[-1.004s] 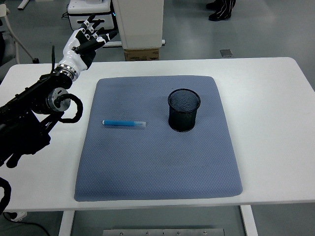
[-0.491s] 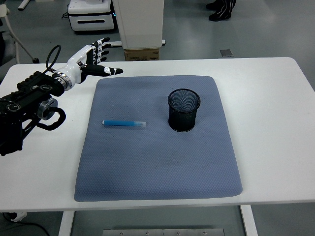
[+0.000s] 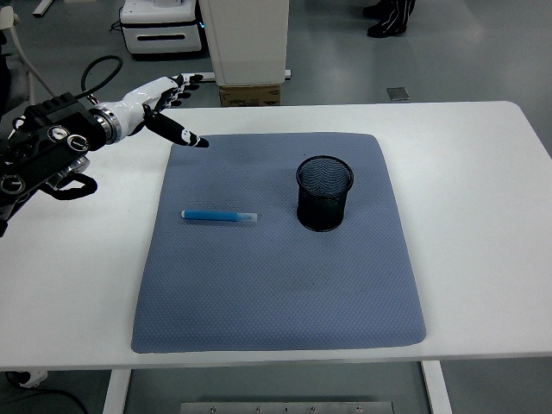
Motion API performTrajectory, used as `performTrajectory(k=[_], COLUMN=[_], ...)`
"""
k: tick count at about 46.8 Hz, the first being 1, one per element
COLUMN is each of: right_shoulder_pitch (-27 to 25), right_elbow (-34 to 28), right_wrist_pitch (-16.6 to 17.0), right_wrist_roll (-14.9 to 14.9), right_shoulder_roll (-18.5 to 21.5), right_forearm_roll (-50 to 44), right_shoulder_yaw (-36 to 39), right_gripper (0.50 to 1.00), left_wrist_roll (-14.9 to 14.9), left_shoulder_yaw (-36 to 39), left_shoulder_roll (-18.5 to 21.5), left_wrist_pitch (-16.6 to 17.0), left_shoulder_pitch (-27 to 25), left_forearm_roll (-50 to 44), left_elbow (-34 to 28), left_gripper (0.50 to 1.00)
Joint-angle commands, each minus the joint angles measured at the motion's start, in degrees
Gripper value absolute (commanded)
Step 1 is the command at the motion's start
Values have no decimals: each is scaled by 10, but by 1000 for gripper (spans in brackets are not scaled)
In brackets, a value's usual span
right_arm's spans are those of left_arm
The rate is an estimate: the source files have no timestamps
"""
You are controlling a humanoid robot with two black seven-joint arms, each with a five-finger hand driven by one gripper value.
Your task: Left hand places marker in pen holder
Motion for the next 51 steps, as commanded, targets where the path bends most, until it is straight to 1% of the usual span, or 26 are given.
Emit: performTrajectory(k=[1,6,10,12,17,23,34,40,45,49,51], right_shoulder_pitch=[0,0,0,0,0,0,0,0,0,0,0], right_elbow=[0,0,0,0,0,0,0,0,0,0,0], right_wrist_pitch=[0,0,0,0,0,0,0,0,0,0,0], right_wrist_roll=[0,0,-1,-1,0,0,-1,0,0,-1,0], right_shoulder_roll=[0,0,0,0,0,0,0,0,0,0,0], right_forearm_roll=[0,0,0,0,0,0,0,0,0,0,0], right_shoulder_yaw=[0,0,0,0,0,0,0,0,0,0,0], right_gripper=[1000,1000,1000,1000,1000,1000,1000,1000,1000,1000,1000], left_wrist_roll=[10,10,11,17,43,46,46,45,45,49,60], left_shoulder_yaw=[9,50,70,74,82,112,128,134,151,156,156], left_shoulder_roll=[5,16,28,31,38,54,58,66,63,59,56], left_wrist_pitch=[-1,0,0,0,0,0,1,7,19,21,21], left_shoulder_pitch=[-3,-23,-37,-42,-47,-61,-61,-60,-61,-61,-61], left_forearm_roll=[23,48,49,50,51,74,77,79,79,79,79], left_elbow=[-16,-52,-92,-110,-141,-175,-181,-183,-183,-183,-183], left_gripper=[1000,1000,1000,1000,1000,1000,1000,1000,1000,1000,1000])
